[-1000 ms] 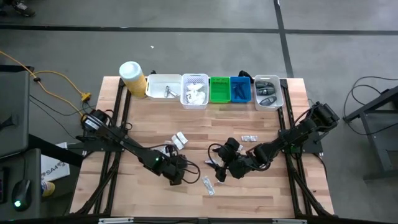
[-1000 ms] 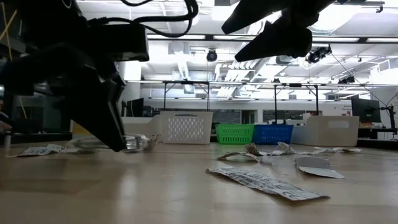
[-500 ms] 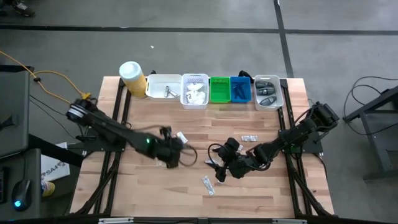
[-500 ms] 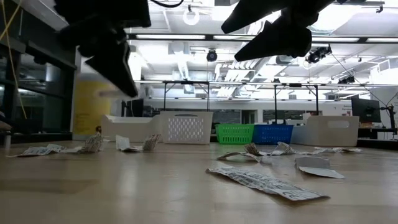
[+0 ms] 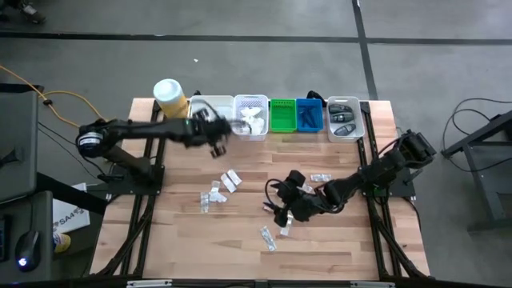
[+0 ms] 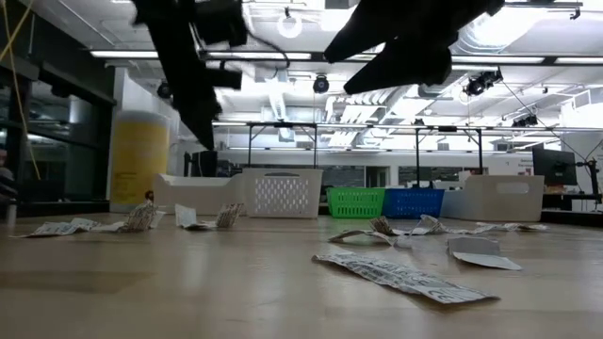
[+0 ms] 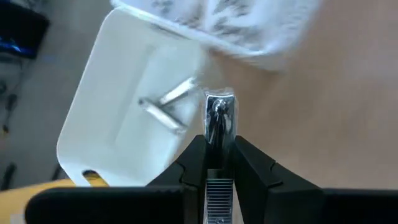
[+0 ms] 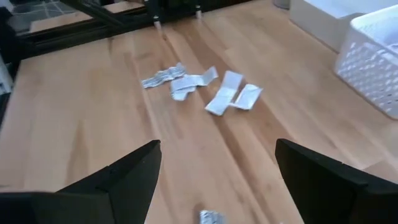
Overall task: Pick & Place Travel size toiletries
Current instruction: Put the silver nail cutter into the left white bin
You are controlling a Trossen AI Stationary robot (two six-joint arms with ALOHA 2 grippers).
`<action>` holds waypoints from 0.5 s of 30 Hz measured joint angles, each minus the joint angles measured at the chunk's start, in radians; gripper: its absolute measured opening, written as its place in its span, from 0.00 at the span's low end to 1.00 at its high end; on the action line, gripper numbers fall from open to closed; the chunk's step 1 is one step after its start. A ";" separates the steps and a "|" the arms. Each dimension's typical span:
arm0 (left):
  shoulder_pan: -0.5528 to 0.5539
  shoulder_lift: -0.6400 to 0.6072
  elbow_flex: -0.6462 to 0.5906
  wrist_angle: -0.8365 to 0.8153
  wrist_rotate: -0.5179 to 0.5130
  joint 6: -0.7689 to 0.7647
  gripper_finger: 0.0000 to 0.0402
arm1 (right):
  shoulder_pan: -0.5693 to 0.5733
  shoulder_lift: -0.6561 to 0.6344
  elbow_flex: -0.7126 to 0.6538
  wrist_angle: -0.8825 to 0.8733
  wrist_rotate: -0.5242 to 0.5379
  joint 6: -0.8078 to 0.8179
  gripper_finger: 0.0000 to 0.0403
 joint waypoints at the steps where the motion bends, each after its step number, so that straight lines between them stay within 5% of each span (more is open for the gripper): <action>1: 0.062 0.000 -0.011 0.047 0.039 0.048 0.12 | -0.008 0.000 0.000 -0.004 0.000 -0.005 0.77; 8: 0.461 0.033 -0.045 0.293 0.381 0.288 0.12 | -0.050 0.000 0.000 -0.015 -0.011 -0.020 0.77; 15: 0.622 0.144 -0.045 0.320 0.541 0.336 0.12 | -0.083 0.000 0.000 -0.068 -0.027 -0.020 0.77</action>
